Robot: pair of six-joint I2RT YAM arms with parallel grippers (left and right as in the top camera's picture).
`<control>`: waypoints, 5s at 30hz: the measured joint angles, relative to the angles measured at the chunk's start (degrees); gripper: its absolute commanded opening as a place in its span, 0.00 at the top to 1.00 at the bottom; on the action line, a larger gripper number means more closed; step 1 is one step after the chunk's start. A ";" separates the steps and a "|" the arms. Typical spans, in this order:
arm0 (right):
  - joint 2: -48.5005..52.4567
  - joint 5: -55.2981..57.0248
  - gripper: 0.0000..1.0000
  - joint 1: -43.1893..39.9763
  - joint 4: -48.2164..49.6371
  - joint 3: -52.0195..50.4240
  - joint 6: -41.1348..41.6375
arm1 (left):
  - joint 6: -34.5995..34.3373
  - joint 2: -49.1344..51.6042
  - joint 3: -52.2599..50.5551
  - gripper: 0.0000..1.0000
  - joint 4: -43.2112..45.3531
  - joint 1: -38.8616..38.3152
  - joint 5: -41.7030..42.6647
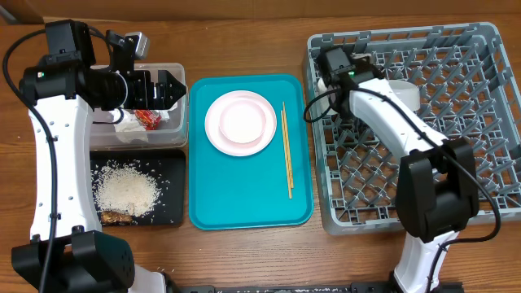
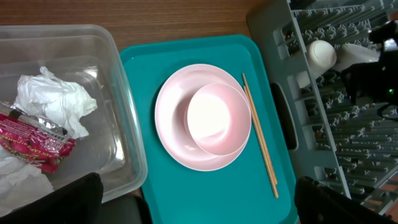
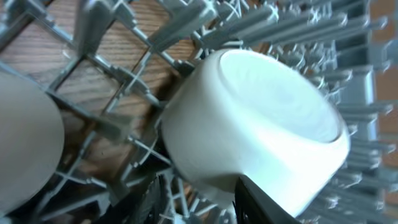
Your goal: Sort waste into correct bins and load items into the dishwasher
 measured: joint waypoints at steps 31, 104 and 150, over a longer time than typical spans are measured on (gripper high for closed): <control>-5.01 -27.21 0.96 -11.15 -1.25 10.21 8.81 | 0.00 0.00 0.00 0.00 0.02 -0.28 0.00; -6.47 -49.16 0.68 -0.28 -11.21 1.25 -14.93 | -0.02 0.00 0.00 0.00 0.20 -0.50 0.00; -6.47 -46.38 0.87 1.11 -0.33 -1.77 -4.92 | -0.02 0.00 0.00 0.00 0.17 -0.50 0.00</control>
